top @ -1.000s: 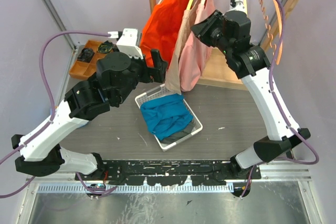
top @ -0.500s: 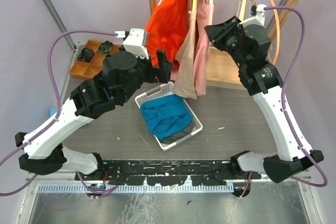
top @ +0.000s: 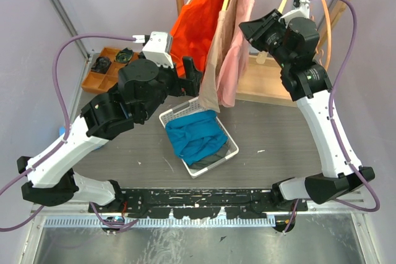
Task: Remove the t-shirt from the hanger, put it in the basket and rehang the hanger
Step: Pick up the hanger from the clothesline.
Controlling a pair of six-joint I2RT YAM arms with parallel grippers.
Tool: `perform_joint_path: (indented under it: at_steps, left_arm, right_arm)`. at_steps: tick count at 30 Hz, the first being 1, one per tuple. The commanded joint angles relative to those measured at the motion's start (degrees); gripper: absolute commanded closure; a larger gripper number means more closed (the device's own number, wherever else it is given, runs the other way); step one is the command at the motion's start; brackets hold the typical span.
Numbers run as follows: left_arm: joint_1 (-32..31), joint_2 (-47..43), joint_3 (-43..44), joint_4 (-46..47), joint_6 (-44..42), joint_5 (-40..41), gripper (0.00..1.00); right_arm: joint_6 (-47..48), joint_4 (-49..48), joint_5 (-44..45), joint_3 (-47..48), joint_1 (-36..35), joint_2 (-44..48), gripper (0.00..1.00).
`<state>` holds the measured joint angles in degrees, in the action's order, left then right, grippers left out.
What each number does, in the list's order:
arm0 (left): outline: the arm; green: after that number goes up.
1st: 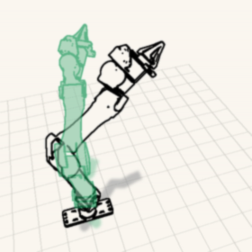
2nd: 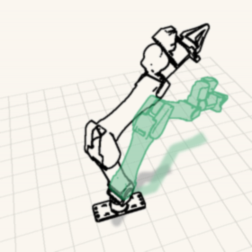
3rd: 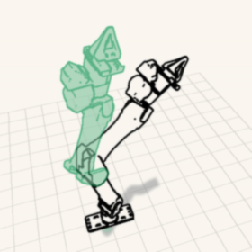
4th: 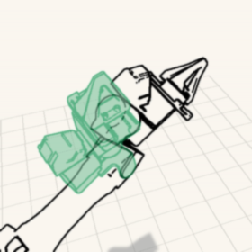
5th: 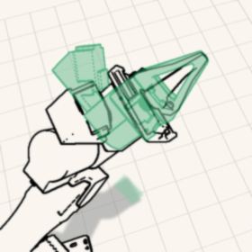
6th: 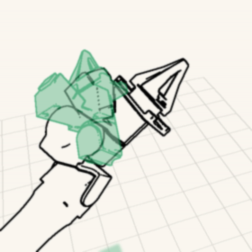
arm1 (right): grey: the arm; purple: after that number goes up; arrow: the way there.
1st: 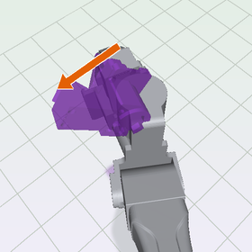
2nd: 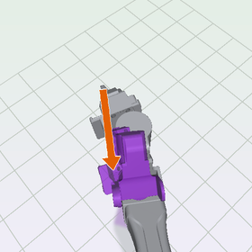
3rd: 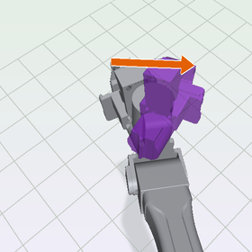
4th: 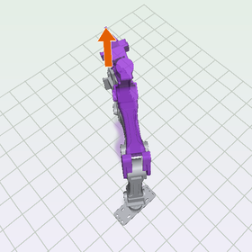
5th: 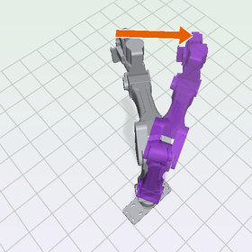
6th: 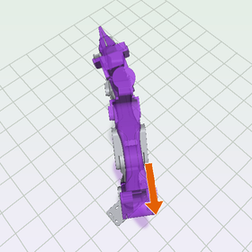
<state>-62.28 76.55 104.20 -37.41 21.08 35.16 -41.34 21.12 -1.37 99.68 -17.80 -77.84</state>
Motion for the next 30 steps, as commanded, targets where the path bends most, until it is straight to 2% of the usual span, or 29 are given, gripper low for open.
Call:
perform_joint_path:
  at_steps: [1,17,30]
  left_arm:
    - [0.2,-1.1,1.7,2.4,-1.3,1.1,0.02]
    - [1.1,-0.3,2.4,3.7,-3.3,-0.1,0.02]
    - [1.6,0.3,2.4,4.1,-3.0,-1.6,0.02]
  right_arm:
    - [2.1,-9.0,0.6,4.6,1.2,0.2,0.99]
    - [6.0,-10.4,0.2,10.4,2.0,-2.4,0.99]
    - [9.0,-14.8,-3.7,4.2,2.0,2.5,0.99]
